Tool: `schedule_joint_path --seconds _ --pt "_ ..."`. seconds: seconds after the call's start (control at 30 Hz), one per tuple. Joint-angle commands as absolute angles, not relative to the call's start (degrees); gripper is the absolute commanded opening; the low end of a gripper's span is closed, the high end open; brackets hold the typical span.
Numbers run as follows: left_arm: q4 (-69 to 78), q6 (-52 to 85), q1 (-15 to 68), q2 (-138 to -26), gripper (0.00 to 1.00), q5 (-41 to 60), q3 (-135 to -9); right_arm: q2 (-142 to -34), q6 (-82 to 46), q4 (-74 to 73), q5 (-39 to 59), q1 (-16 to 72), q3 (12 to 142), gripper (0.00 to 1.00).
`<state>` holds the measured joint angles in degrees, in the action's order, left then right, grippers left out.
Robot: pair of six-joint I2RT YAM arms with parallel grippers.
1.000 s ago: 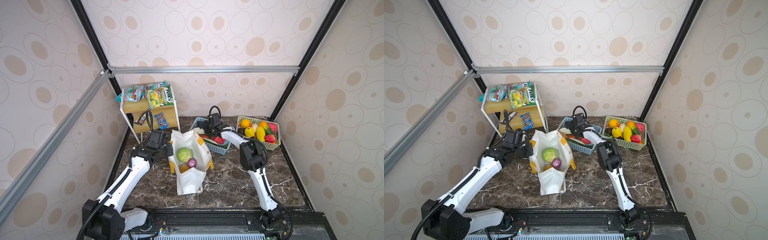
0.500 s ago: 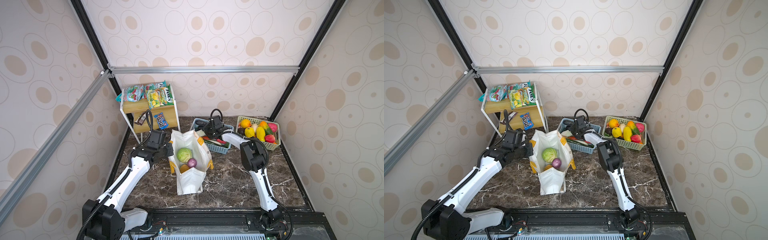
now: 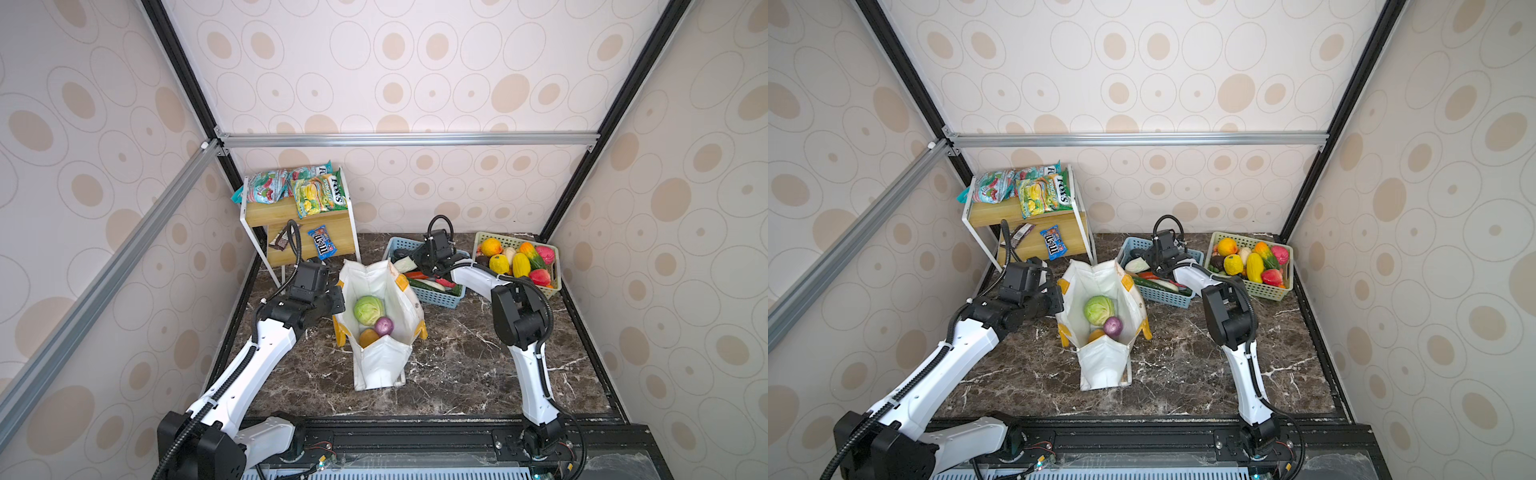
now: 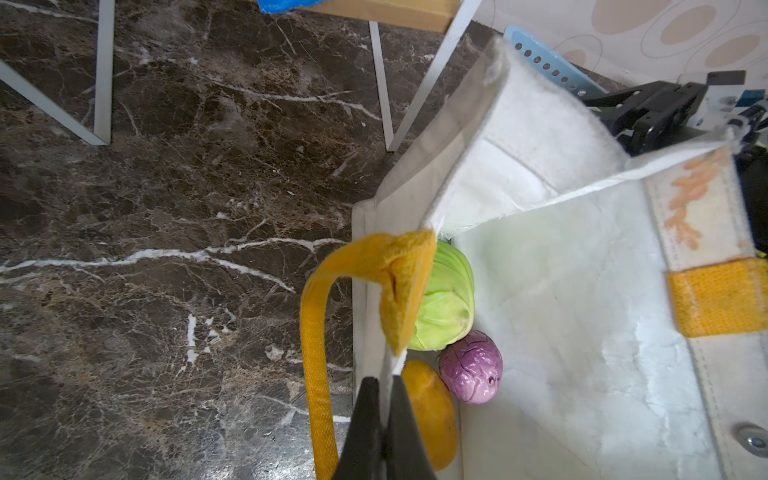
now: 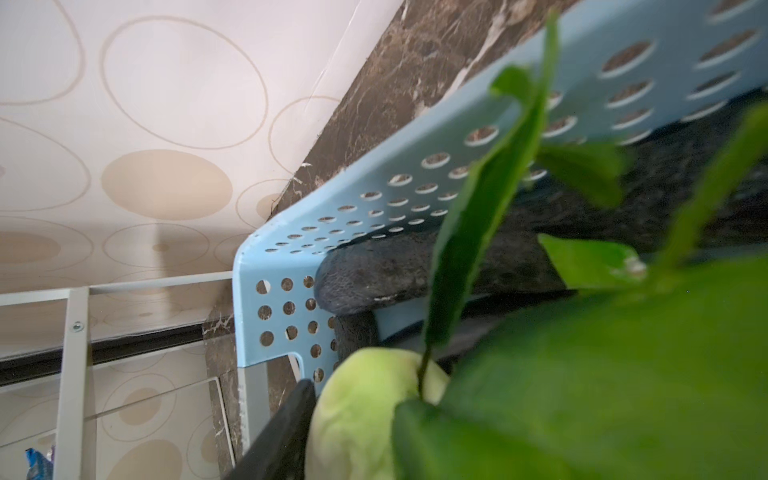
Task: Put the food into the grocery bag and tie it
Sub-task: 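Close the right gripper on the bok choy and lift it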
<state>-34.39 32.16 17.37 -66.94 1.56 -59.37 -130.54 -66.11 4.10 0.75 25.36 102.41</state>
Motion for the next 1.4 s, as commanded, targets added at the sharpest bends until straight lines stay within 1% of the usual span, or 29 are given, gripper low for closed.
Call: schedule_joint_path --seconds 0.0,0.37,0.87,1.03,1.27,1.37 --pt "-34.72 32.78 16.96 -65.42 0.0 0.27 -59.68 -126.82 -65.58 2.97 -0.26 24.91 100.77 0.51" --pt "-34.0 33.12 16.9 -63.81 0.0 0.07 -59.06 -122.23 -62.38 5.33 -1.99 23.67 99.88 0.51" --pt "-32.09 32.52 16.95 -62.07 0.0 0.69 -57.51 -113.86 -53.26 8.51 -3.07 23.55 97.02 0.51" --pt "-31.04 32.78 16.95 -61.55 0.0 2.24 -56.26 -110.01 -50.46 9.46 -3.07 23.55 95.2 0.51" --pt "-31.77 32.17 16.96 -59.03 0.0 1.47 -55.33 -103.21 -47.62 10.45 -0.91 23.73 90.77 0.51" --pt "-31.76 31.75 16.96 -58.97 0.0 2.01 -55.53 -100.23 -46.93 12.18 -1.8 23.99 88.96 0.5"
